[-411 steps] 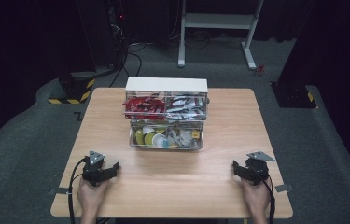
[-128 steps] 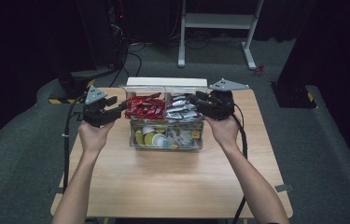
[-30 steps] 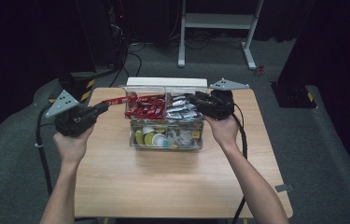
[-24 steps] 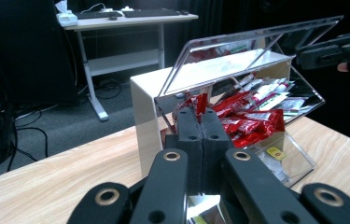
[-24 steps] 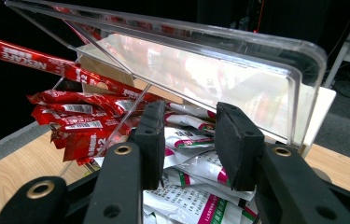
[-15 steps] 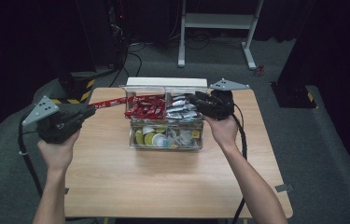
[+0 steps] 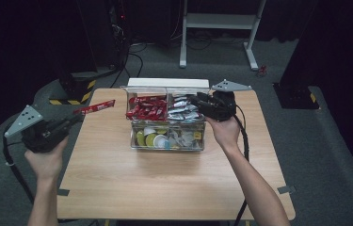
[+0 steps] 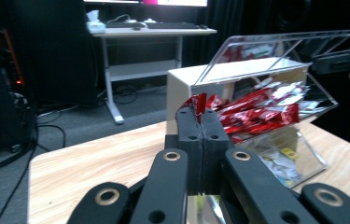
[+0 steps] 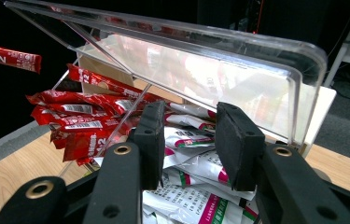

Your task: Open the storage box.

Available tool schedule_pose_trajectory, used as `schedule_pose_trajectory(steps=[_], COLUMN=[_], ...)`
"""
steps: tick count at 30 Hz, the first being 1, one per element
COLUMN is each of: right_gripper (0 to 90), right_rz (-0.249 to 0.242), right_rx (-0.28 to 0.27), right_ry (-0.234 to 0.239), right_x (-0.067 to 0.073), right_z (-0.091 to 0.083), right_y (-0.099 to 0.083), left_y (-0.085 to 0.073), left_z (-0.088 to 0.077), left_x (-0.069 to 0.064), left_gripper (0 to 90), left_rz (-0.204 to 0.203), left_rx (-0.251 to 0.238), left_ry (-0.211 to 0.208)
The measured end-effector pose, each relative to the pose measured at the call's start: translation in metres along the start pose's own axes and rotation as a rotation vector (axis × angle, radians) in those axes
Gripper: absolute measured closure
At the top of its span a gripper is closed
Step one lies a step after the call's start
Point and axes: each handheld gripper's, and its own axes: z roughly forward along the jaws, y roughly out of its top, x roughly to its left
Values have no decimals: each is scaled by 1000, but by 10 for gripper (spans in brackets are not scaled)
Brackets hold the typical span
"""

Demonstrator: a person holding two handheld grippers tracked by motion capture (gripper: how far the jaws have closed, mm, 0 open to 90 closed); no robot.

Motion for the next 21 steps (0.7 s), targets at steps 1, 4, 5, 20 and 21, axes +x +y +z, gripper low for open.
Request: schedule_pose_trajectory(steps=[1, 4, 5, 20, 21], right_gripper=[629, 629, 629, 629, 629], right_rz=[0, 0, 1, -1, 0], right_rx=[0, -2, -4, 5, 4], right_ry=[0, 0, 1, -9, -9], right_x=[0, 0, 0, 1, 1], right_z=[0, 0, 0, 0, 0], right_y=[0, -1, -1, 1, 1], left_y=[-2, -7, -10, -58, -59], left_z=[0, 0, 0, 26, 28], left_x=[1, 5, 7, 9, 9], left_gripper=[898, 898, 898, 898, 898], left_rz=[1, -12, -14, -1, -1], left_rx=[1, 14, 23, 103, 106], left_ry=[6, 17, 26, 130, 129])
